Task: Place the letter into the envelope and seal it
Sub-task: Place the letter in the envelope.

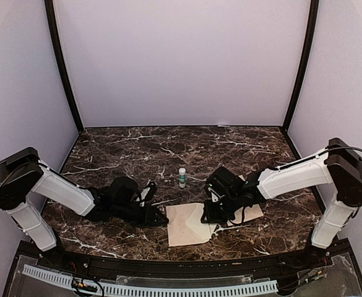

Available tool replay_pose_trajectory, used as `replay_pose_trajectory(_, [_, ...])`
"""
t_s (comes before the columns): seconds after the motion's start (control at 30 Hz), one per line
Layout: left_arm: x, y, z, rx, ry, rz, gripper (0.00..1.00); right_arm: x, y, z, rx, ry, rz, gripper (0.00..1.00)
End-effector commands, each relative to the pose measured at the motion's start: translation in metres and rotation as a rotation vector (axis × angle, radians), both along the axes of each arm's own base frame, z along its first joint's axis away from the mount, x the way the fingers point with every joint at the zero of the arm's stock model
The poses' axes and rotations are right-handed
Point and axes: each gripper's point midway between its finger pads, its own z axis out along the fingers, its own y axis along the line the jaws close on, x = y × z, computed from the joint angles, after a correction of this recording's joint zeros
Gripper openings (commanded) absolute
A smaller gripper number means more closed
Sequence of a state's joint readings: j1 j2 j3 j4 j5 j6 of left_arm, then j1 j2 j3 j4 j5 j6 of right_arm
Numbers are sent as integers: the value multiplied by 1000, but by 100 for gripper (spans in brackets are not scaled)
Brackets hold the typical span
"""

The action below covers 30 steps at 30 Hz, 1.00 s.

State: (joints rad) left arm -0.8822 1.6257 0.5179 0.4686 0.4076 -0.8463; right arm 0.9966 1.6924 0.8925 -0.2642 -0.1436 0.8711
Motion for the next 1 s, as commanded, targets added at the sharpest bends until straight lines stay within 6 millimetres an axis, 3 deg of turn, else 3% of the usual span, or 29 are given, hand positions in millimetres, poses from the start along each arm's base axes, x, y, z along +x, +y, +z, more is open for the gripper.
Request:
replay_pose_trajectory(0.0, [-7,4,-16,48,41,-12,36,2,4,-8,20,10,1,16])
replay_pose_trajectory(0.43, [-11,2,-25,53,63,-26,32,-1,20,-11,85,41,26,0])
replay_pose_trajectory(0.97, [-12,-1,-24,46,64,-35,32,-8,39,-12,135,64,62,0])
